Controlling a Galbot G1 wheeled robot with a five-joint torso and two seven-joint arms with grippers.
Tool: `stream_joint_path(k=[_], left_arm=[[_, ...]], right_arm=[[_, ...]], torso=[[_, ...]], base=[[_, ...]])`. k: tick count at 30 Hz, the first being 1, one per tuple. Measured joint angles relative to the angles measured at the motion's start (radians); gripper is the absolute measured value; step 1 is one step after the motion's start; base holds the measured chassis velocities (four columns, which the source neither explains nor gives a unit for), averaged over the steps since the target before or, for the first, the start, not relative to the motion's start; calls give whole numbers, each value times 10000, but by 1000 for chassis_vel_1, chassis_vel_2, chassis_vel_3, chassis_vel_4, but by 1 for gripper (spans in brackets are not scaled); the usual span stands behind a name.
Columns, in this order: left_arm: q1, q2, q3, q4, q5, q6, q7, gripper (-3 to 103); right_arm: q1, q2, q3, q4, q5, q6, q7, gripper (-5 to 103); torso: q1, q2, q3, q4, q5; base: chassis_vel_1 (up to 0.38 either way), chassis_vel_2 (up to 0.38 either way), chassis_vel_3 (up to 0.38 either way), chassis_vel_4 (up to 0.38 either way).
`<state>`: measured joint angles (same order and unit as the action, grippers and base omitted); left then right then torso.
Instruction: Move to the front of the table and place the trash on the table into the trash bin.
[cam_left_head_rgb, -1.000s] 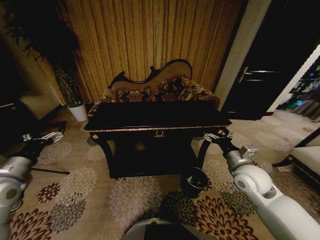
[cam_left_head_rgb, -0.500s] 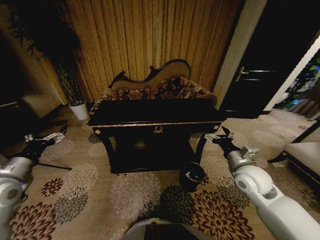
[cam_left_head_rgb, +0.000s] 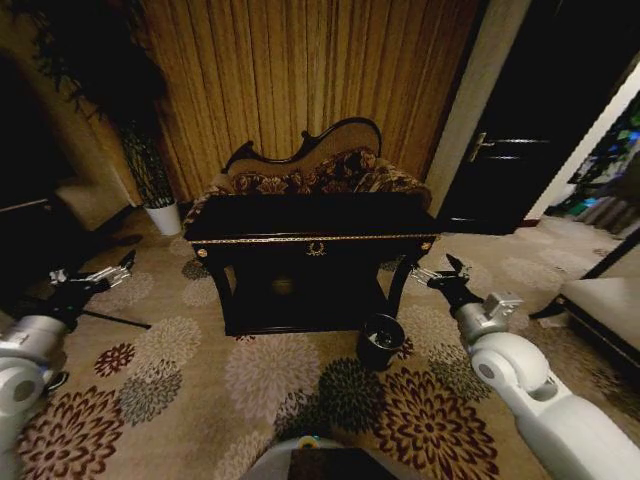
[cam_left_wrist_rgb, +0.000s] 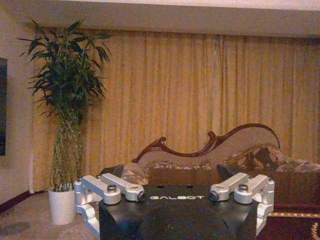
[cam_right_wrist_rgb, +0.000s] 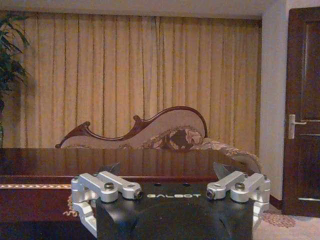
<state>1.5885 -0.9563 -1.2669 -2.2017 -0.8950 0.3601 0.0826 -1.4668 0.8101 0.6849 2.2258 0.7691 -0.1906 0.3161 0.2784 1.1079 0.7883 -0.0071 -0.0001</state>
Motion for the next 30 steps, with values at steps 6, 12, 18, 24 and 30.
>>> stream_joint_path(k=[6,12,18,24,30], left_arm=[[-3,-7,31,-9,1,-3,8,100],[-20,-1,42,13,4,-10,29,100],[-12,-17,50,43,6,-23,83,100],[-39,-37,62,109,15,-45,145,100],[-52,-41,85,129,24,-66,167,100]], right_arm=[[-45,6,42,4,-7,1,3,100],[-15,-28,49,-48,-6,0,4,100],[30,-19,5,-114,3,0,6,100],[26,18,-15,-145,-7,0,5,100],[21,24,-15,-193,-14,10,6,100]], torso=[[-3,2,-2,-2,-2],[1,-1,0,1,0],[0,0,0,-2,1],[-1,1,-1,0,-1],[0,0,0,0,-2]], base=[[175,-159,-206,146],[152,-165,-148,166],[165,-184,-195,171],[177,-162,-182,171],[157,-155,-157,162]])
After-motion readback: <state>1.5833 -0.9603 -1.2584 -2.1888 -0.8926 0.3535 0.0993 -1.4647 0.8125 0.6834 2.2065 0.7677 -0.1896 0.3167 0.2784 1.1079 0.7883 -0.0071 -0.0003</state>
